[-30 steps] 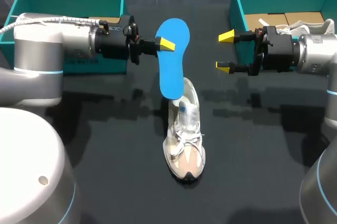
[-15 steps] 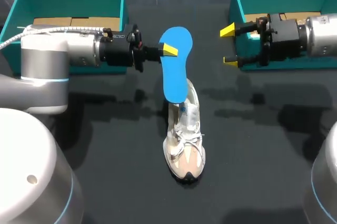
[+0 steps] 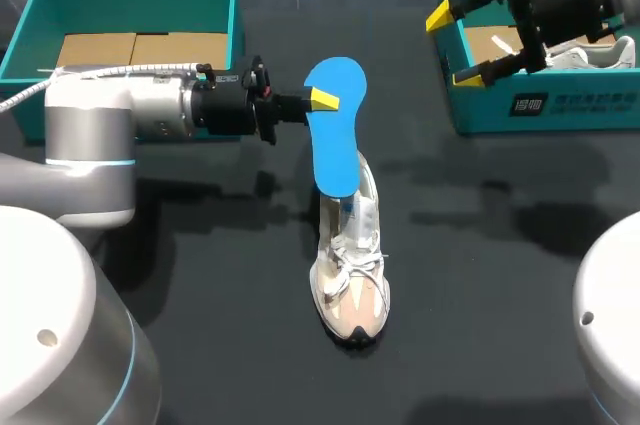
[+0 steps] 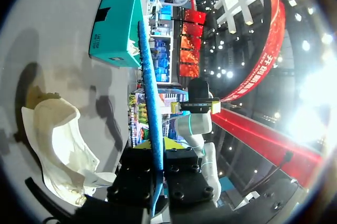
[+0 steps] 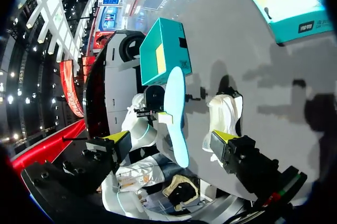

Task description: Take the shoe out of the shoebox, open the shoe tongue, remove and reinsert the insole, then place the shoe into the shoebox

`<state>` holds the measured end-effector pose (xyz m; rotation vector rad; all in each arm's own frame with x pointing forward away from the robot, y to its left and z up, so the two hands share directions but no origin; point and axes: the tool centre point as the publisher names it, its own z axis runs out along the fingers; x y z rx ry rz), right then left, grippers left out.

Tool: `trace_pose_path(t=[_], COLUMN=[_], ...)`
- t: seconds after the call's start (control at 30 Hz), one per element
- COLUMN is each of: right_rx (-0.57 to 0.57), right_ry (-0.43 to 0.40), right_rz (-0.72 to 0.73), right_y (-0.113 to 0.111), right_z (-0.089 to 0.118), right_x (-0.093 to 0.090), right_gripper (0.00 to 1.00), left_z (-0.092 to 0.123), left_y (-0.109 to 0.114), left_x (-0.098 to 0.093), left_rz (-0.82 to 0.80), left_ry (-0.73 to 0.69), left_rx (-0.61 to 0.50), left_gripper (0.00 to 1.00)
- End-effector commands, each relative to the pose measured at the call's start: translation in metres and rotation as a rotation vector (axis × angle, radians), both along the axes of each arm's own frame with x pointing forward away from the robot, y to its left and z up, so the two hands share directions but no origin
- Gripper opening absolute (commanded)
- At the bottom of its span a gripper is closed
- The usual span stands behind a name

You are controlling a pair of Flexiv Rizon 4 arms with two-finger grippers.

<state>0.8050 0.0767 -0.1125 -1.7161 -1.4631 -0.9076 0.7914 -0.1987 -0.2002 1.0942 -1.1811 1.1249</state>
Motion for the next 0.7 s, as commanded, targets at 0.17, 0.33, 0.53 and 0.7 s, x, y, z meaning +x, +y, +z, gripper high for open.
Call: trace_pose_path(t=[0.17, 0.33, 0.53, 0.7], right_rx=[-0.661, -0.781, -0.907, -1.002], right_ry=[0.105, 0.103, 0.102, 0.102], right_rz=[-0.025, -0.006, 0.054, 0.084], right_y=[0.013, 0.026, 0.043, 0.058], right_z=[0.036, 0.047, 0.052, 0.057], right_x=[-0.005, -0.009, -0.013, -0.017], right_gripper=[1.00, 1.00, 1.00, 1.00], left_z=[0.000, 0.000, 0.000, 0.000], left_y=[0.000, 0.000, 0.000, 0.000], left_x=[-0.001, -0.001, -0.001, -0.001], left_rz=[0.001, 0.001, 0.001, 0.001], left_ry=[0.000, 0.000, 0.000, 0.000], left_rx=[0.000, 0.000, 0.000, 0.000], left_gripper=[0.00, 0.00, 0.00, 0.00])
